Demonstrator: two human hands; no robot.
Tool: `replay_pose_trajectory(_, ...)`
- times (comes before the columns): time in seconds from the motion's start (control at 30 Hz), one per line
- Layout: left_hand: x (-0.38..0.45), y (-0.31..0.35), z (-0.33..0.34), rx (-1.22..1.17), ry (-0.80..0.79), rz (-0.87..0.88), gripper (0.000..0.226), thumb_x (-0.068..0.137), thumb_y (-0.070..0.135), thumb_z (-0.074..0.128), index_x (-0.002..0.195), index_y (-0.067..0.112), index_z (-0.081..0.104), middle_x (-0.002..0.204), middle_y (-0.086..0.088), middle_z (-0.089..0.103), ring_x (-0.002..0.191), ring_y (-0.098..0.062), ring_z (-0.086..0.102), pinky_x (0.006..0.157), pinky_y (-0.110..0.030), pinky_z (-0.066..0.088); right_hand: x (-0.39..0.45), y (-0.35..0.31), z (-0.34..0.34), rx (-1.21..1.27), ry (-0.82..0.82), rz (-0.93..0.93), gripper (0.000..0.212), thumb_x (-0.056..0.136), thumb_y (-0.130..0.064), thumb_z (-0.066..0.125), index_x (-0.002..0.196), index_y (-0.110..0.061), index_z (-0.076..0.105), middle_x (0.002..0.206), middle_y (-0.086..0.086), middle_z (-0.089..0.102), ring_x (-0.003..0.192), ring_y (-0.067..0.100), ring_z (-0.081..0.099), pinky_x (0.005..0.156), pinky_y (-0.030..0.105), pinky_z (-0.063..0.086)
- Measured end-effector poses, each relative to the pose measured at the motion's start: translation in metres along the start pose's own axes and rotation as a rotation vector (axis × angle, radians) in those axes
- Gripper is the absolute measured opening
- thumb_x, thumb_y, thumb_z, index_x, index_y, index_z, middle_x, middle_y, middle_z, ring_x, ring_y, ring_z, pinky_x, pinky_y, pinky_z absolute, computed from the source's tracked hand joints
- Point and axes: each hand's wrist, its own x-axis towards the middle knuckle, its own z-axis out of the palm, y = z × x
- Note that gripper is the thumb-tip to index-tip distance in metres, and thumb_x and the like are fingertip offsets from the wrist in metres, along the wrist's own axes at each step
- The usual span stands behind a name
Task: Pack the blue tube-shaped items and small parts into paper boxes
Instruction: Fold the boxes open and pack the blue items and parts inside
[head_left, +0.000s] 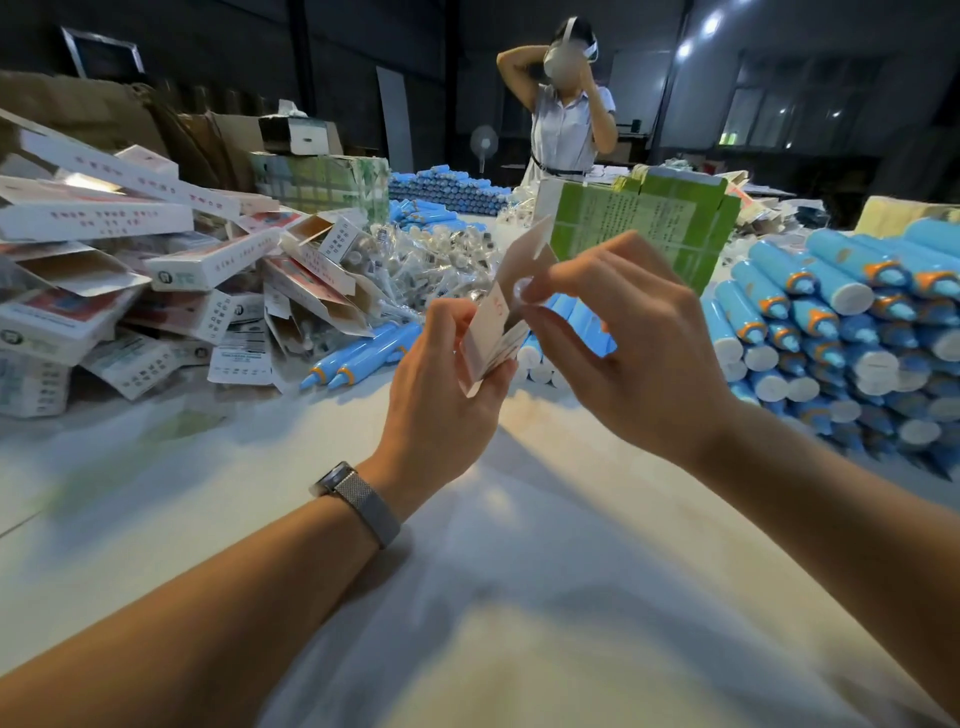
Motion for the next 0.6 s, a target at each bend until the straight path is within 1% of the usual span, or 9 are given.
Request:
replay_pose_trajectory(0.03,-0.001,0.002,0.001,-0.004,-0.01,0.002,0.036,0.083,0.026,0.067,0.109,0.02,0.043,0.099,-0.001,0.065,0.086,-0.028,0.062,0.074,-0.047,0.052,-0.001,0.0,-0.002,-0.022,-0.01,-0.01,0.013,0.095,-0.014,0.064,0.096,-0.004,0.071,0.093,0.002,0.07,0.086,0.031,0.059,0.069,0.041,0.05)
replay_pose_trajectory(0.1,-0.002,0.005,0.003,-0.015,-0.019,0.0,0.038,0.082,0.026,0.067,0.11,0.015,0.044,0.097,0.0,0.065,0.084,-0.025,0.062,0.073,-0.045,0.051,-0.001,-0.001,-0.005,-0.067,-0.046,-0.021,0.018,0.096,-0.016,0.06,0.098,-0.003,0.072,0.095,0.008,0.068,0.088,0.034,0.058,0.067,0.045,0.049)
replay_pose_trajectory(0.17,-0.003,0.009,0.004,-0.044,-0.025,0.002,0.037,0.082,0.027,0.068,0.109,0.02,0.043,0.09,0.007,0.063,0.08,-0.016,0.06,0.07,-0.041,0.05,-0.001,-0.004,-0.009,-0.102,-0.094,-0.021,0.021,0.096,-0.019,0.058,0.1,-0.005,0.072,0.1,0.011,0.066,0.091,0.035,0.056,0.068,0.046,0.049)
replay_pose_trajectory(0.23,-0.004,0.01,0.004,-0.069,-0.035,0.013,0.036,0.083,0.027,0.068,0.106,0.026,0.041,0.088,0.012,0.062,0.077,-0.012,0.06,0.069,-0.04,0.049,0.0,-0.009,-0.012,-0.128,-0.148,-0.015,0.023,0.094,-0.023,0.059,0.104,-0.007,0.072,0.105,0.012,0.063,0.094,0.033,0.055,0.067,0.045,0.05)
replay_pose_trajectory(0.33,-0.005,0.01,0.005,-0.057,-0.071,0.046,0.035,0.084,0.03,0.067,0.105,0.034,0.039,0.089,0.008,0.063,0.078,-0.017,0.061,0.072,-0.044,0.05,0.003,-0.014,-0.02,-0.217,-0.235,0.047,0.029,0.089,-0.033,0.053,0.104,-0.015,0.072,0.108,0.009,0.058,0.097,0.029,0.053,0.061,0.042,0.052)
replay_pose_trajectory(0.4,-0.006,0.01,0.006,-0.045,-0.085,0.064,0.034,0.084,0.031,0.066,0.104,0.036,0.039,0.089,0.007,0.065,0.077,-0.018,0.061,0.071,-0.044,0.05,0.005,-0.015,-0.023,-0.23,-0.265,0.081,0.032,0.085,-0.037,0.051,0.099,-0.016,0.071,0.109,0.006,0.056,0.1,0.027,0.054,0.062,0.042,0.053)
replay_pose_trajectory(0.47,-0.005,0.011,0.006,-0.058,-0.085,0.054,0.039,0.082,0.028,0.068,0.103,0.04,0.038,0.09,0.009,0.065,0.078,-0.014,0.062,0.071,-0.043,0.05,0.003,-0.014,-0.025,-0.182,-0.246,0.055,0.032,0.086,-0.033,0.053,0.097,-0.011,0.072,0.109,0.009,0.056,0.098,0.028,0.054,0.063,0.044,0.053)
replay_pose_trajectory(0.53,-0.005,0.014,0.005,-0.111,-0.088,0.014,0.044,0.08,0.027,0.071,0.101,0.046,0.037,0.096,0.014,0.064,0.084,-0.014,0.065,0.073,-0.044,0.054,0.001,-0.011,-0.026,-0.084,-0.169,0.034,0.027,0.087,-0.022,0.056,0.104,-0.008,0.072,0.11,0.013,0.057,0.095,0.029,0.055,0.067,0.043,0.051)
replay_pose_trajectory(0.6,-0.005,0.02,0.004,-0.189,-0.106,-0.025,0.042,0.079,0.034,0.072,0.1,0.052,0.04,0.099,0.019,0.064,0.09,-0.016,0.068,0.078,-0.048,0.057,-0.002,-0.006,-0.028,0.038,-0.065,0.056,0.029,0.086,-0.011,0.062,0.114,-0.007,0.066,0.116,0.015,0.053,0.1,0.026,0.056,0.074,0.035,0.05)
